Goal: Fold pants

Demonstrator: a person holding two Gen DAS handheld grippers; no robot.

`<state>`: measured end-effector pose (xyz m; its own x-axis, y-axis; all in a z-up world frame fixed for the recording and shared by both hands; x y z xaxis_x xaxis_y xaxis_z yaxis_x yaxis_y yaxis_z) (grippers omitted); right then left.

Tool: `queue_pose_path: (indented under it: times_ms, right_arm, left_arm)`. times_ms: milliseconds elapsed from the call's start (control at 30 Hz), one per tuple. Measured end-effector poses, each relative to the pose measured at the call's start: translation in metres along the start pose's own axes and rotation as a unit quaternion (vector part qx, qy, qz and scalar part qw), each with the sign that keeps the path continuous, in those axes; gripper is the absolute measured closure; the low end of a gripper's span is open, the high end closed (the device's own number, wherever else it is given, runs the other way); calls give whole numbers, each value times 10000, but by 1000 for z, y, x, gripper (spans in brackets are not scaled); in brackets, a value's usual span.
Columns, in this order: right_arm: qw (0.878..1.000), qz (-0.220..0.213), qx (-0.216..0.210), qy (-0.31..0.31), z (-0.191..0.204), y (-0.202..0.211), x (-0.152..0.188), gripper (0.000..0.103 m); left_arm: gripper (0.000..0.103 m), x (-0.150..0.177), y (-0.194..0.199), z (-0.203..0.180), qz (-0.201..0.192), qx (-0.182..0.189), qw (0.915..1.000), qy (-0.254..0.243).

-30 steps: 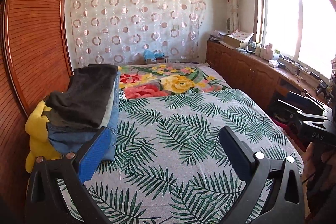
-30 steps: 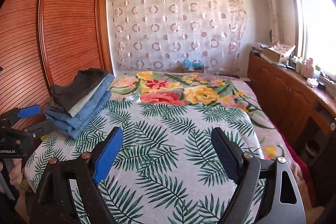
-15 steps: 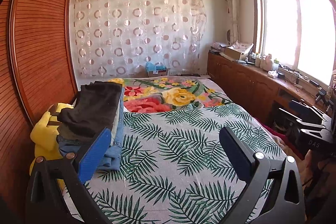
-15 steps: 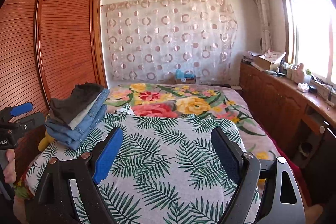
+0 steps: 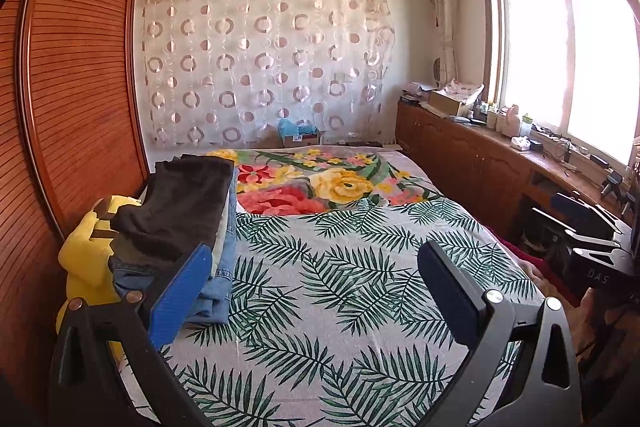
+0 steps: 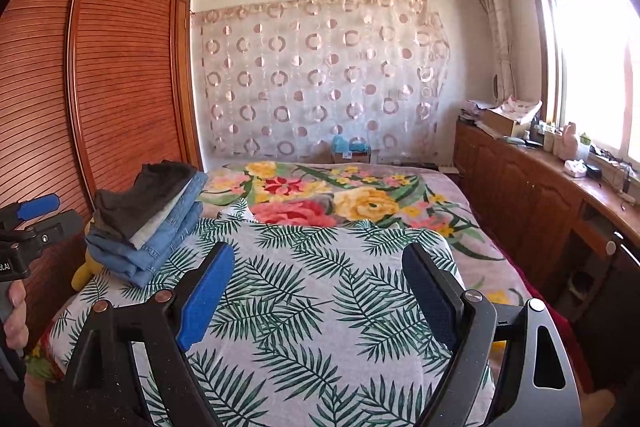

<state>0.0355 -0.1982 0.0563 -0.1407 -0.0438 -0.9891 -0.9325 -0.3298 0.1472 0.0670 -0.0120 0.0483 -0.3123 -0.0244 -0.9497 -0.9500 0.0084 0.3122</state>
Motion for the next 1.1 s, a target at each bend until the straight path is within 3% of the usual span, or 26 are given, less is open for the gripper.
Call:
queue_pose_path:
  times_ms: [1100]
  right_arm:
    - [10000, -20, 28, 49, -2, 0, 3, 16]
  left_arm:
    - [0, 0, 1, 0, -4, -2, 10000, 12]
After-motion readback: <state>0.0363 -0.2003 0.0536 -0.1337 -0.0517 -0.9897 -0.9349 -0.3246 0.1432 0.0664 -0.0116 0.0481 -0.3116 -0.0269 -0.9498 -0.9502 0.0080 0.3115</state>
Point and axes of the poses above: each gripper's, at about its wrist camera, not at the fingertips, and y roughly against the way its jaws point, z to its left, x to its underside, the point moved 2 cm from there along -y, roughly the way its jaws point, and after that the axes turned 7 degrees about -z, right-handed, at the moved point
